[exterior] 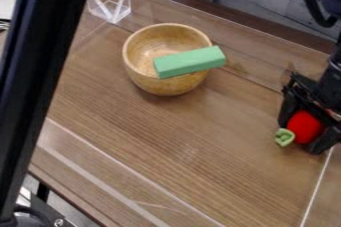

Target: Move the red fruit to the left

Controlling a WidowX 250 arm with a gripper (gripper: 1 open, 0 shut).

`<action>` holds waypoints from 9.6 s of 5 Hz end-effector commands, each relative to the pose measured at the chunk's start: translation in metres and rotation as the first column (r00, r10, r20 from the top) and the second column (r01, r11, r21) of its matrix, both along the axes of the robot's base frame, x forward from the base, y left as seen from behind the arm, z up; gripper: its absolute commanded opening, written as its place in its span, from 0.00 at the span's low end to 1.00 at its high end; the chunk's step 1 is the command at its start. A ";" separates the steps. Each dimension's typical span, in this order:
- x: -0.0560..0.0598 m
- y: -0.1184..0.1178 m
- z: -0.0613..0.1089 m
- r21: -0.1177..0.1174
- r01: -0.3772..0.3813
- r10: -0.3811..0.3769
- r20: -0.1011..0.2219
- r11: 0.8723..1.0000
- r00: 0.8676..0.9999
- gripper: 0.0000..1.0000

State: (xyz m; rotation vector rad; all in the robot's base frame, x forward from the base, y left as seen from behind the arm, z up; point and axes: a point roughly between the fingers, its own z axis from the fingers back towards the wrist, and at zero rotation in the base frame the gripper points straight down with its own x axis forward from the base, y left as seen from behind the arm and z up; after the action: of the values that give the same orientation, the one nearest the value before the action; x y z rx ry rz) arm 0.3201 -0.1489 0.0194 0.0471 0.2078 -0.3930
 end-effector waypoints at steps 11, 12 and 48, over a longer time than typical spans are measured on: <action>-0.048 0.037 0.120 -0.050 -0.284 0.288 0.206 0.957 0.935 0.00; -0.051 0.039 0.125 -0.054 -0.262 0.268 0.208 0.964 0.941 0.00; -0.042 0.306 0.054 -0.141 -0.636 0.643 0.002 0.759 0.766 1.00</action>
State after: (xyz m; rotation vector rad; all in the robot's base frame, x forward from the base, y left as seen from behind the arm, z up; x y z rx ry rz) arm 0.2744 0.1536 0.0533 -0.1716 0.1967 0.2978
